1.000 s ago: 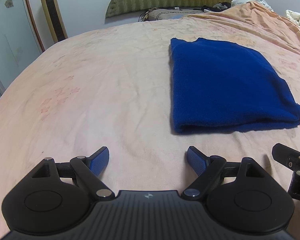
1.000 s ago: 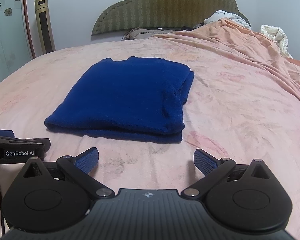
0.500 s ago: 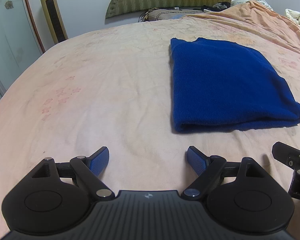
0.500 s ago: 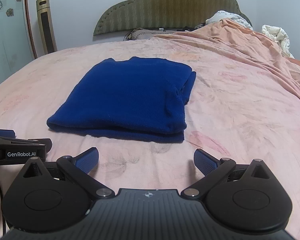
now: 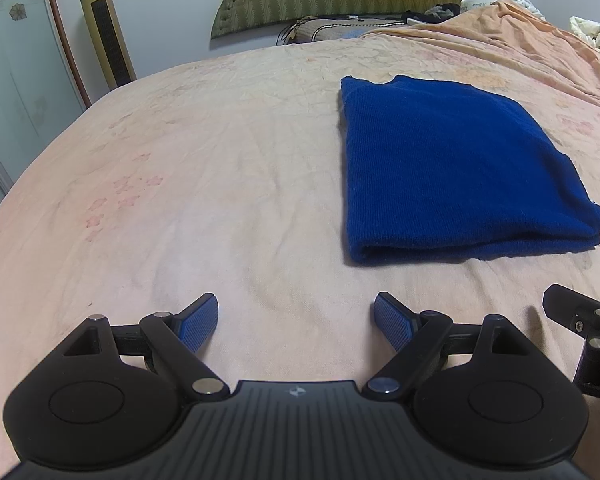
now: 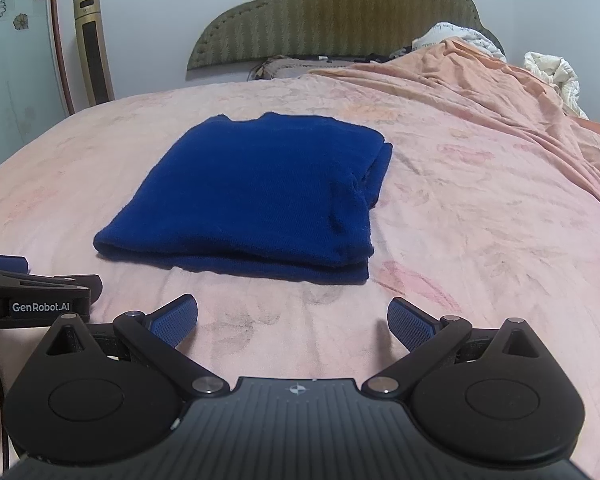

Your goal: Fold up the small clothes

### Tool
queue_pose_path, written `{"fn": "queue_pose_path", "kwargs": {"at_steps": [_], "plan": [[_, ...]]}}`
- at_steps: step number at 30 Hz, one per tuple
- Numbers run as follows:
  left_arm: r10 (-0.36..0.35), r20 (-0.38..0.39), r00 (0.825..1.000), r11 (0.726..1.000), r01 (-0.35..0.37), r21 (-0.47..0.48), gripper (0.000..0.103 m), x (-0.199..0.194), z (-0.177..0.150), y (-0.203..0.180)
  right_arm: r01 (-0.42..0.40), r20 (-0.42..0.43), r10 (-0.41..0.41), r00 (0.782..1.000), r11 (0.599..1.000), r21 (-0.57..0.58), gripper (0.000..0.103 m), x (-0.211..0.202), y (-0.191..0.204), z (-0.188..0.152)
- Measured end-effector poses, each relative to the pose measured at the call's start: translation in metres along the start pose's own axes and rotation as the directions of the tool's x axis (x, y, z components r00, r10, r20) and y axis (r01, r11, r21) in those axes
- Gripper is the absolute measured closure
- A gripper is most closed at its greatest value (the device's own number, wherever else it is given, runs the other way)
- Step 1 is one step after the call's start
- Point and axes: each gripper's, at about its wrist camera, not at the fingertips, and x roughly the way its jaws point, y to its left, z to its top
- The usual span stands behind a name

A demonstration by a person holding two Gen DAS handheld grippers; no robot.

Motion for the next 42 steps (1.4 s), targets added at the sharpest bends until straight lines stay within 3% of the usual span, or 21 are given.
{"fn": "queue_pose_path", "kwargs": {"at_steps": [42], "plan": [[0.018, -0.003, 1.0, 1.0, -0.018, -0.007, 0.017, -0.0029, 0.0004, 0.0025, 0.023, 0.003, -0.023, 1.0, 0.999, -0.025, 0.0, -0.0034, 0.001, 0.003]]}}
